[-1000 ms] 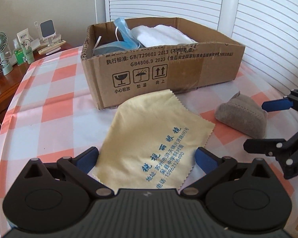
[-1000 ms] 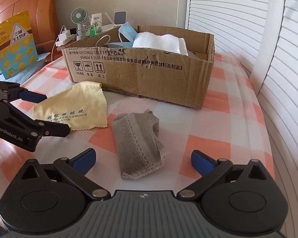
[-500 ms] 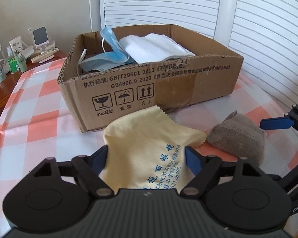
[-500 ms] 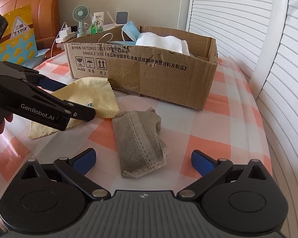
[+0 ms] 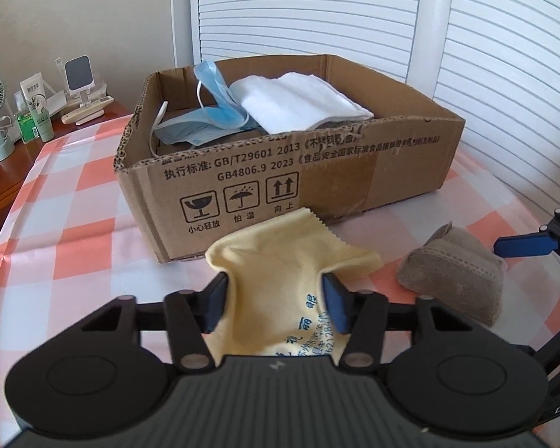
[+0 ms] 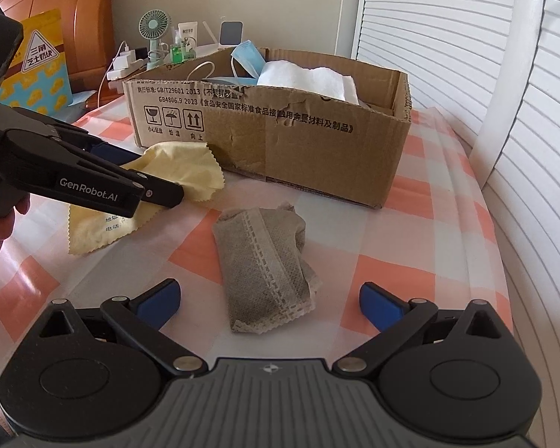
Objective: Organize soft objects
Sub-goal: 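Grasp the yellow cloth with the left gripper while the right gripper holds the grey pad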
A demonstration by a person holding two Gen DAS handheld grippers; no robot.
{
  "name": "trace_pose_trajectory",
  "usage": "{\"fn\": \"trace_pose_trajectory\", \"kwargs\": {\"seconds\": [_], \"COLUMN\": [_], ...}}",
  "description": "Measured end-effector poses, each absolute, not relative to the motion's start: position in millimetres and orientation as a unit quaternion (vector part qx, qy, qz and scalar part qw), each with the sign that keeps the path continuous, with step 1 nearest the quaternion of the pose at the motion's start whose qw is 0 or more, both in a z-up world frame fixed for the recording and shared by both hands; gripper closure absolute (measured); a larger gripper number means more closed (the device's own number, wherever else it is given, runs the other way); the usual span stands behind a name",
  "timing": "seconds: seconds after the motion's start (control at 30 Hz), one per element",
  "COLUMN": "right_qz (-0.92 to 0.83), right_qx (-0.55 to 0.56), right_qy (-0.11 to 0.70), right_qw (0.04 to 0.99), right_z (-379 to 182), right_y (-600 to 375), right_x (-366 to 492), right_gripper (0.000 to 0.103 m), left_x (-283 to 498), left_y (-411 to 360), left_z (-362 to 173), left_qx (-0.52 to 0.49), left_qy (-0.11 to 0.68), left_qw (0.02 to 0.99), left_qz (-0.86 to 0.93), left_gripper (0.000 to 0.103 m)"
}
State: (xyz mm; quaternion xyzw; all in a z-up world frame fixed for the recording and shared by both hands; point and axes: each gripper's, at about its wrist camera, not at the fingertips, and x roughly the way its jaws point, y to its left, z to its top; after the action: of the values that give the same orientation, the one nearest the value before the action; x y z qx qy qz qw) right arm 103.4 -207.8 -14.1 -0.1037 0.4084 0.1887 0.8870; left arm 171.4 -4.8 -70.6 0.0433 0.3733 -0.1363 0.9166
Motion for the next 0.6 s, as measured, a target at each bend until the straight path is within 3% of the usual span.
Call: {"fn": "trace_pose_trajectory", "kwargs": {"seconds": [0.3,0.47,0.6], "right_qz": [0.191,0.202,0.199], "right_qx": [-0.088,-0.110,-0.127], "right_qy": [0.403,0.398,0.393], "right_qw": [0.891,0.888,0.889], "right_z": [-10.0,-7.9,-10.5], "right_y": [-205.8,-197.1,-189.4], "right_x": [108.2,116.5,121.0], "right_gripper": [0.002,0.020,0.028], "left_x": [160.8,159.8,160.9], "left_y": [-1.8,-2.2,0.3], "left_z": [-68.5,-67.5,-67.3], "left_qx": [0.042,0.045,0.041], "left_qy": [0.368,0.369,0.372], "left_qw": [0.915,0.914,0.912], "left_qz": [-0.156,-0.162,-0.166], "left_gripper": [0.082,0.084,0.084]}}
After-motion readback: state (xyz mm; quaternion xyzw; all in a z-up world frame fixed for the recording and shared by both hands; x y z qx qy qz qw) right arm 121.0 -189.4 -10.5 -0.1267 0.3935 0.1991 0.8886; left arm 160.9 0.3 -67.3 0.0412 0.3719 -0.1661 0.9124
